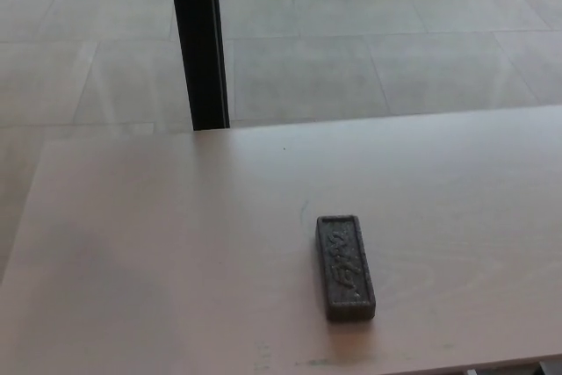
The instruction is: The robot uses its right hand to hold the eraser kept in the middle of the desk and use it to wipe the desk by swiping its surface twice
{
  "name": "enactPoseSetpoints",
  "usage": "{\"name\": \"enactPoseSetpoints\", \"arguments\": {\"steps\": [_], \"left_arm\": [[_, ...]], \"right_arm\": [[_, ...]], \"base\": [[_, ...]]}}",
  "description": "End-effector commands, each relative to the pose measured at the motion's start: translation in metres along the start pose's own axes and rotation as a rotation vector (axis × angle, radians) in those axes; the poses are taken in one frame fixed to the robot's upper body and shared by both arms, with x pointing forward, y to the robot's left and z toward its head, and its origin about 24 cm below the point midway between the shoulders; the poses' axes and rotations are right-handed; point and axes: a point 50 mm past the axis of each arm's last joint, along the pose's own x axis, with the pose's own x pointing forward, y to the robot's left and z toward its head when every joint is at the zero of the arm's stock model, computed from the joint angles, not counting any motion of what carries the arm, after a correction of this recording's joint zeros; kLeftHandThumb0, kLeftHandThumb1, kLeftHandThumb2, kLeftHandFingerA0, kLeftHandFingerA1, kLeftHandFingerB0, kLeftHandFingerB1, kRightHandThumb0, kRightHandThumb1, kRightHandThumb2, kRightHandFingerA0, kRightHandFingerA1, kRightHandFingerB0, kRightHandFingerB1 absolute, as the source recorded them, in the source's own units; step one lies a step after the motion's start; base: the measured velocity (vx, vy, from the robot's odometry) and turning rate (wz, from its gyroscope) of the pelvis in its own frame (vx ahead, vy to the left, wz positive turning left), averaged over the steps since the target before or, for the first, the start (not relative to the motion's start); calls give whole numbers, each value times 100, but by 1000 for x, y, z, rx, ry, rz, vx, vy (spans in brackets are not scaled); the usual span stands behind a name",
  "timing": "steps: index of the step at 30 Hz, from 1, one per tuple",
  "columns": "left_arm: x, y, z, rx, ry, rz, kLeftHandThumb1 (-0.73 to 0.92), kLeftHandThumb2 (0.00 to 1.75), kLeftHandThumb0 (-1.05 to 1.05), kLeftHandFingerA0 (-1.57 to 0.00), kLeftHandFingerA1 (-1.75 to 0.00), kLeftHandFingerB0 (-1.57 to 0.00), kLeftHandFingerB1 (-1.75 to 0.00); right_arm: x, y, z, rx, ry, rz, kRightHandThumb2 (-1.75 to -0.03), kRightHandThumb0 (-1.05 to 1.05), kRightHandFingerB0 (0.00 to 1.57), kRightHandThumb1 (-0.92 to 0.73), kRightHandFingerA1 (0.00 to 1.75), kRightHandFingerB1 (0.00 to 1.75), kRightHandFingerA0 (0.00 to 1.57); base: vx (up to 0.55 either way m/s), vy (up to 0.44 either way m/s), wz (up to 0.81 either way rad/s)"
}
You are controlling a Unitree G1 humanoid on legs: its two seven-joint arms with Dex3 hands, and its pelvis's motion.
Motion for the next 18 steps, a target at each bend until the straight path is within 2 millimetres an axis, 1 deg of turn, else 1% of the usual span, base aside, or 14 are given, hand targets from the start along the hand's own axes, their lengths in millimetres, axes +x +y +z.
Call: {"name": "enactPoseSetpoints", "arguments": {"steps": [1,2,3,4,7,8,9,10,11,12,13,14,16,18], "left_arm": [[0,7,3,-4,-10,23,72,61,-39,-78,-80,-64,-65],[0,7,3,-7,-9,24,72,61,-38,-77,-78,-61,-63],[0,7,3,-10,-7,20,72,61,-39,-76,-78,-59,-63],[0,7,3,-16,-1,25,71,61,-39,-76,-79,-59,-63],[0,7,2,-13,-2,24,72,61,-40,-74,-79,-58,-64],[0,7,2,-14,-1,24,53,95,-41,-76,-84,-55,-70],[0,8,2,-14,3,26,72,61,-39,-77,-80,-60,-63],[0,9,0,-16,11,30,72,61,-39,-77,-81,-60,-63],[0,10,-1,-14,17,27,53,95,-42,-77,-83,-55,-70],[0,10,-2,-13,19,24,53,95,-42,-77,-83,-55,-70],[0,10,-1,-7,19,26,52,94,-43,-78,-83,-57,-70],[0,11,-1,1,19,30,52,94,-43,-78,-83,-57,-70],[0,11,-1,1,19,30,52,94,-43,-78,-83,-57,-70],[1,9,1,-10,20,25,51,94,-42,-76,-82,-54,-69]], "right_arm": [[16,42,56,101,-143,47,-73,-56,110,-57,129,56,127],[14,71,72,88,-205,99,-81,-45,104,-58,152,80,115],[11,86,78,112,-214,117,-101,-41,92,-51,135,92,132],[6,102,83,130,-235,153,-77,-34,90,-63,171,101,107],[-10,145,90,202,-245,282,-86,-22,70,-70,175,128,98],[-14,155,90,223,-238,318,-98,-20,73,-63,175,129,96],[-25,173,89,234,-238,390,-113,-30,83,-57,136,110,120],[-36,187,86,244,-242,457,-111,-25,77,-52,175,133,98],[-57,211,83,243,-231,548,-108,-26,88,-44,167,128,119],[-66,219,82,242,-227,578,-108,-26,88,-44,167,128,119],[-74,229,77,236,-211,619,-103,-27,84,-53,175,121,101],[-88,244,69,228,-189,681,-103,-27,84,-53,175,121,101],[-89,244,69,227,-187,681,-103,-27,84,-53,175,121,101],[-126,273,50,197,-144,820,-105,-27,91,-48,175,116,102]], "base": [[0,0,0],[0,0,0],[0,0,0],[0,0,0],[0,0,0],[0,0,0],[0,0,0],[0,0,0],[0,0,0],[0,0,0],[0,0,0],[0,0,0],[0,0,0],[0,0,0]]}}
